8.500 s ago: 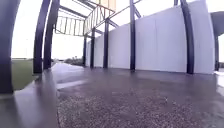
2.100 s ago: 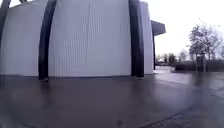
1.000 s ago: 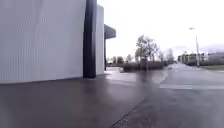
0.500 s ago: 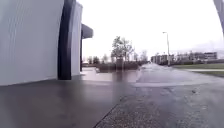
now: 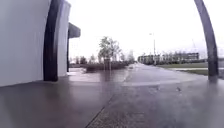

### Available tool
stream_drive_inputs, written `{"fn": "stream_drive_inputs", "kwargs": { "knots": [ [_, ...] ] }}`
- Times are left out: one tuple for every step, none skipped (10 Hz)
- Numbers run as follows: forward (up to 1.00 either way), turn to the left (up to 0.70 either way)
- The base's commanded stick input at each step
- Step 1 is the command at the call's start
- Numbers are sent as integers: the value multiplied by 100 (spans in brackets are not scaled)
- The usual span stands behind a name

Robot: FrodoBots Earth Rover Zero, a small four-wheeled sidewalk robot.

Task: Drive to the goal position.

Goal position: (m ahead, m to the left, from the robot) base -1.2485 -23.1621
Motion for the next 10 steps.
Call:
{"fn": "stream_drive_inputs", "kwargs": {
  "knots": [
    [0,-45],
    [0,-45],
    [0,-45],
    [0,-45],
    [35,-36],
    [70,-27],
    [70,-27],
    [70,0],
    [70,0],
    [70,0]
  ]
}}
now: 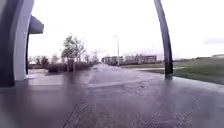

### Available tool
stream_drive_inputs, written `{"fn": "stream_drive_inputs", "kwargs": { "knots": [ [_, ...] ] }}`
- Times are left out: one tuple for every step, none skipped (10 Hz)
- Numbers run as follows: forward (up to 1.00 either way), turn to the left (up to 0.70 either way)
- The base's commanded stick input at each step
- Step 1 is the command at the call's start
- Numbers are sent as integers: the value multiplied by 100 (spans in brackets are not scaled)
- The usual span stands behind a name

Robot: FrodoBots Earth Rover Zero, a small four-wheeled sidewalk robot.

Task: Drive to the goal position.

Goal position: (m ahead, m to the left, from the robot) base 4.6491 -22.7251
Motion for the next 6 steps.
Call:
{"fn": "stream_drive_inputs", "kwargs": {
  "knots": [
    [70,0],
    [70,0],
    [70,0],
    [70,0],
    [70,0],
    [70,0]
  ]
}}
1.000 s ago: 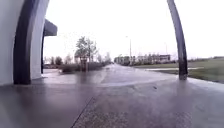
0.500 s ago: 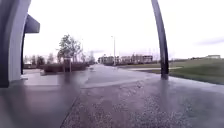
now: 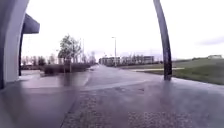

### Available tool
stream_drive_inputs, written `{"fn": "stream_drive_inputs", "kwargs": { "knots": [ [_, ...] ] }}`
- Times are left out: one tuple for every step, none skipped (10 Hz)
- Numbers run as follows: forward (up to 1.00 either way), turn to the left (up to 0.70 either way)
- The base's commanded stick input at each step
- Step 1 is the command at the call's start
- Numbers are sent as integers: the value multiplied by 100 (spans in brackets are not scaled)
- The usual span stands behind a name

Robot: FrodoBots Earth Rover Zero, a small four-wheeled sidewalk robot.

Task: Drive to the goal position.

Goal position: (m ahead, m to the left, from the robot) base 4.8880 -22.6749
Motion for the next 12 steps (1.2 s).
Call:
{"fn": "stream_drive_inputs", "kwargs": {
  "knots": [
    [70,0],
    [70,0],
    [70,0],
    [70,0],
    [70,0],
    [70,0],
    [70,0],
    [70,0],
    [70,0],
    [70,0],
    [70,0],
    [70,0]
  ]
}}
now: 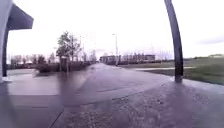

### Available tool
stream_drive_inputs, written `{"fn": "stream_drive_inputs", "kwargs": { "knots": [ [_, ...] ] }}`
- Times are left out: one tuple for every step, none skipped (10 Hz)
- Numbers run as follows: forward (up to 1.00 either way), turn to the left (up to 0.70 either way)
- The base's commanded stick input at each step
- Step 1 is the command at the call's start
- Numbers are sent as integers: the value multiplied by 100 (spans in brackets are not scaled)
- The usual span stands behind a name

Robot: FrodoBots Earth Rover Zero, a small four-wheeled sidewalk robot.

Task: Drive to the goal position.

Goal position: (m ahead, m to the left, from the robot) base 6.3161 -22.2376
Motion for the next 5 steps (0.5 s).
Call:
{"fn": "stream_drive_inputs", "kwargs": {
  "knots": [
    [70,0],
    [70,0],
    [70,0],
    [70,0],
    [70,0]
  ]
}}
